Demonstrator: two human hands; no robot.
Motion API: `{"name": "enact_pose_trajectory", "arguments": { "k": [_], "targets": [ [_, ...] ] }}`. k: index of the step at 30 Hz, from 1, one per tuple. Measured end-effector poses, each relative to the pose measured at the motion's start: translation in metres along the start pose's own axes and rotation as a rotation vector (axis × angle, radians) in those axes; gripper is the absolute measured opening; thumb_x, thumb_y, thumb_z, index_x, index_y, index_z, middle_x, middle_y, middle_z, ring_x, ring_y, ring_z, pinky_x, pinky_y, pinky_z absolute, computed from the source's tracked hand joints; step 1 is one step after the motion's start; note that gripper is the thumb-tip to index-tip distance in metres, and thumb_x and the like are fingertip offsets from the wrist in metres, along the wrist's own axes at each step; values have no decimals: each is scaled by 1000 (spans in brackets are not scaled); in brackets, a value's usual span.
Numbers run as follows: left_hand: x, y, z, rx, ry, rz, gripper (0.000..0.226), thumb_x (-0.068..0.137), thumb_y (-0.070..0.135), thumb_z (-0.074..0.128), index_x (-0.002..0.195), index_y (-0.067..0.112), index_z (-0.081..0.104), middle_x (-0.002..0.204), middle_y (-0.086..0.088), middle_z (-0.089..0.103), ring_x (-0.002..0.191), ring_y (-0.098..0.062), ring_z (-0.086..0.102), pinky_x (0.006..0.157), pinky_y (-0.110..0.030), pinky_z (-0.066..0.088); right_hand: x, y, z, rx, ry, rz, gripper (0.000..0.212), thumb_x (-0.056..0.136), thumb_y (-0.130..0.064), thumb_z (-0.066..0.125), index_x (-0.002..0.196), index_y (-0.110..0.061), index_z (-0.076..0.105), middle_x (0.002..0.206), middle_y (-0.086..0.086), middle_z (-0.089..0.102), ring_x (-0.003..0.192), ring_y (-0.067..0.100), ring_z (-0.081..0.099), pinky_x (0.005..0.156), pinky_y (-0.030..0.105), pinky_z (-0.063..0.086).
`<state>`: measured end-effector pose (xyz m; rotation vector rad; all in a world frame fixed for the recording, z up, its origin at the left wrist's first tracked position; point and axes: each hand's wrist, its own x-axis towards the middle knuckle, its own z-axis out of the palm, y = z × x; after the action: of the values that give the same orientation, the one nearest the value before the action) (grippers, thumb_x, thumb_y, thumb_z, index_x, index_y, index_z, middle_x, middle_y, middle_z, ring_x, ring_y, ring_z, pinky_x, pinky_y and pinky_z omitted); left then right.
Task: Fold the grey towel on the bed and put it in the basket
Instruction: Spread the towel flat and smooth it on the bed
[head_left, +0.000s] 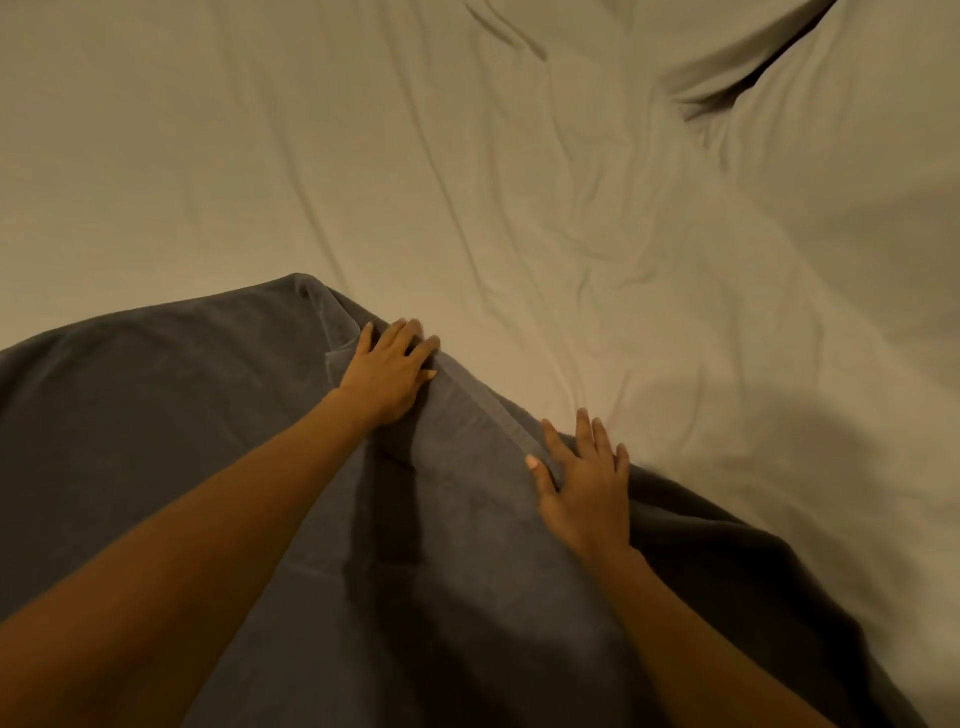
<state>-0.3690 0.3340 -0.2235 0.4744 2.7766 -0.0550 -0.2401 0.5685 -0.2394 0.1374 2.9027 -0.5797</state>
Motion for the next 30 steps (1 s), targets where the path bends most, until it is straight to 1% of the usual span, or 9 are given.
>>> {"name": "enact_pose_trajectory", "arguments": {
  "k": [4,8,11,14,17,20,24,27,30],
  "targets": [
    [11,2,5,-7,-76,-28,54,101,34,35,150,22,16,160,-10,3,148,-28,-3,117,-57,0,-1,4,2,22,35,-36,48,95,-45,46,141,-33,40,158,9,18,147,28,11,117,43,-3],
    [14,5,3,-54,-26,-34,52,98,29,45,145,16,26,157,-12,10,148,-29,0,117,-58,1,0,0,3,52,50,-45,40,95,-41,50,134,-34,50,157,11,22,146,30,15,117,44,1],
    [11,7,2,-98,64,-22,44,95,27,51,134,14,40,152,-12,23,145,-29,13,118,-57,3,0,-2,3,90,60,-33,35,96,-37,50,130,-33,54,156,9,25,145,30,17,117,39,-1],
    [4,6,-2,-141,170,-33,32,91,25,57,120,13,51,143,-10,38,137,-29,31,119,-53,6,-2,-4,0,118,45,-38,31,98,-30,48,126,-28,59,151,6,37,144,31,22,117,35,3],
    [4,3,-13,-157,258,-40,27,88,24,62,112,12,57,136,-10,47,127,-29,43,118,-52,12,1,-2,-9,86,81,-82,29,97,-26,49,121,-21,65,144,9,48,141,33,30,118,39,10],
    [17,3,-34,-220,308,-68,19,89,20,62,105,11,61,133,-10,51,123,-30,46,118,-51,13,19,4,-26,-65,100,-84,38,100,-34,37,129,-22,59,149,6,41,145,28,20,121,42,5],
    [65,21,-66,-194,315,-66,20,90,18,59,109,11,63,137,-11,48,128,-29,42,118,-50,8,58,22,-58,-146,155,-66,39,101,-34,34,130,-23,57,150,5,39,147,25,15,119,42,-2],
    [113,45,-93,-138,404,-40,21,91,15,58,111,11,63,137,-11,48,128,-29,43,118,-50,6,93,41,-74,-186,198,73,49,101,-44,21,141,-26,44,158,-1,22,148,17,2,119,34,-10],
    [156,74,-119,-116,550,-16,21,90,13,57,110,9,65,134,-13,50,126,-30,45,118,-52,6,125,58,-88,-130,237,224,51,100,-47,22,141,-26,43,160,-2,15,147,19,0,120,36,-6]
  ]
}}
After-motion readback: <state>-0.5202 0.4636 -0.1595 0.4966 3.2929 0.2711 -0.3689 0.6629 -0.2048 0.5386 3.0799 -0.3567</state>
